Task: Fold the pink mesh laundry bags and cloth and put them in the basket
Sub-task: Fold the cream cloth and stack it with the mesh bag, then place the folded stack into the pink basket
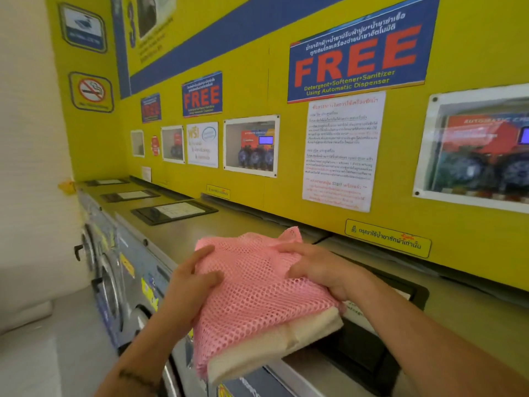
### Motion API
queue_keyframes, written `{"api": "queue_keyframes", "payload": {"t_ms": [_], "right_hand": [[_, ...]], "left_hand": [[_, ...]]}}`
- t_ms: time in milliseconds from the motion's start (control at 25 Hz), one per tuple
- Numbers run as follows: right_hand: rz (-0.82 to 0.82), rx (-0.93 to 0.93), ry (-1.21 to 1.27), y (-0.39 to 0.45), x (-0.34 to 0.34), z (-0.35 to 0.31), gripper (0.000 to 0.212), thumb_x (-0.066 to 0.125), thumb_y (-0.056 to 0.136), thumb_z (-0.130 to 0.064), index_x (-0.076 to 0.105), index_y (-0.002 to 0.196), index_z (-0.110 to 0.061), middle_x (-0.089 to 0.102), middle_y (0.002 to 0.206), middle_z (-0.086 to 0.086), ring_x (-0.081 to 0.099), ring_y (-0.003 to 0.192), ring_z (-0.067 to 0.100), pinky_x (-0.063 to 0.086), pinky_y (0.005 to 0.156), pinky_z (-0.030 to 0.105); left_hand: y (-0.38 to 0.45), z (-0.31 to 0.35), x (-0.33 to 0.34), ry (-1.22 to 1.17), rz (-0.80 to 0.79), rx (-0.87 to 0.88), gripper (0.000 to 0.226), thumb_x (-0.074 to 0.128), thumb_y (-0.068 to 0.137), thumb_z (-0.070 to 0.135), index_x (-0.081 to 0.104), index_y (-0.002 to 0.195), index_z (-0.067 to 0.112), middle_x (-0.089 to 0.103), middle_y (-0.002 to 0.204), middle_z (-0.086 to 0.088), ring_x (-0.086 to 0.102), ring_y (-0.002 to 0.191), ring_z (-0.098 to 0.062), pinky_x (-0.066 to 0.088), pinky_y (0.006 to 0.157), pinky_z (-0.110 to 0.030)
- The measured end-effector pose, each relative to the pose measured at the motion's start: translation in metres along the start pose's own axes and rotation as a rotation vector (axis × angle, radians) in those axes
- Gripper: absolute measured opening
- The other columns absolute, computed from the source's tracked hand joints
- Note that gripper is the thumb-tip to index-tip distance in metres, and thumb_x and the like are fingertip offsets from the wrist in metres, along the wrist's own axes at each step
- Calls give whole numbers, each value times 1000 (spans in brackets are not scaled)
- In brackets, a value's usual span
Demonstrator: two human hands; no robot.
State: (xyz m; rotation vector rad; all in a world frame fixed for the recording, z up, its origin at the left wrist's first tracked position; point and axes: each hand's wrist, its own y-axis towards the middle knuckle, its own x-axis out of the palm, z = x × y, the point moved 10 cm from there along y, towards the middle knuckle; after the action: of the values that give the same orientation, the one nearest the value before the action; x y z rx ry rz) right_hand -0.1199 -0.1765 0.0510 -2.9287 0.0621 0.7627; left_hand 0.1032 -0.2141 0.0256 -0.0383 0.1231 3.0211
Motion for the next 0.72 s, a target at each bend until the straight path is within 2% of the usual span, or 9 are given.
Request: {"api": "queue_keyframes", "payload": {"t_ms": [80, 160, 240, 320, 400, 440, 520, 600, 720], "right_hand": [[-15, -89, 17, -17, 8, -17, 64, 69, 77, -10, 58, 126, -50, 37, 142, 0, 49, 112, 24, 47, 96, 40], [-28, -174, 7, -33, 22, -33, 64, 69, 79, -11, 56, 128, -50, 35, 143, -2, 45, 117, 23, 43, 91, 35], [-52, -262, -3, -45, 43, -49, 66, 68, 79, -10, 54, 129, -50, 33, 147, -4, 42, 122, 22, 41, 92, 35], [-99, -333, -25, -57, 74, -62, 68, 65, 79, -7, 51, 132, -48, 33, 145, -5, 43, 120, 19, 43, 86, 30], [-163, -383, -42, -67, 111, -69, 70, 61, 80, -4, 47, 136, -44, 37, 136, -6, 47, 108, 13, 41, 72, 21], [-197, -407, -51, -72, 132, -69, 70, 60, 80, -4, 45, 137, -42, 39, 134, -7, 49, 105, 11, 41, 70, 18], [-240, -446, -83, -81, 175, -62, 72, 61, 79, -5, 43, 139, -40, 42, 135, -8, 50, 112, 11, 41, 75, 12], [-262, -424, -73, -83, 216, -41, 72, 64, 78, -5, 44, 139, -38, 44, 133, -10, 47, 120, 12, 36, 76, 5], [-323, -317, -25, -82, 285, 0, 73, 69, 77, -5, 47, 140, -36, 44, 139, -8, 45, 121, 10, 37, 85, 17]], "left_hand": [[-22, -6, -5, -297, 5, -83, 54, 56, 86, 0, 62, 121, 40, 42, 137, -13, 60, 101, -42, 56, 72, -47], [-42, -6, -18, -392, 32, -69, 56, 53, 85, -2, 63, 120, 41, 42, 139, -12, 60, 103, -44, 56, 68, -45], [-66, -4, -42, -436, 115, -35, 58, 51, 85, -5, 63, 120, 40, 40, 142, -12, 60, 103, -43, 56, 68, -45], [-95, -9, -76, -366, 255, -29, 58, 51, 86, -5, 62, 123, 39, 40, 142, -8, 59, 102, -37, 55, 70, -43], [-127, -12, -109, -238, 382, -27, 57, 49, 87, -3, 60, 126, 37, 40, 144, -4, 57, 98, -25, 52, 68, -35], [-143, -16, -125, -193, 424, -22, 57, 48, 88, -4, 59, 127, 36, 40, 144, -3, 55, 96, -20, 48, 66, -30], [-170, -29, -153, -147, 475, -33, 59, 47, 86, -7, 57, 128, 33, 42, 143, -3, 54, 91, -13, 46, 61, -24], [-189, -48, -177, -115, 501, -72, 61, 46, 85, -11, 57, 131, 27, 47, 133, -2, 53, 84, -7, 50, 55, -18], [-212, -94, -218, -71, 547, -153, 59, 45, 82, -14, 61, 128, 21, 53, 118, -3, 56, 78, -11, 54, 60, -22]]}}
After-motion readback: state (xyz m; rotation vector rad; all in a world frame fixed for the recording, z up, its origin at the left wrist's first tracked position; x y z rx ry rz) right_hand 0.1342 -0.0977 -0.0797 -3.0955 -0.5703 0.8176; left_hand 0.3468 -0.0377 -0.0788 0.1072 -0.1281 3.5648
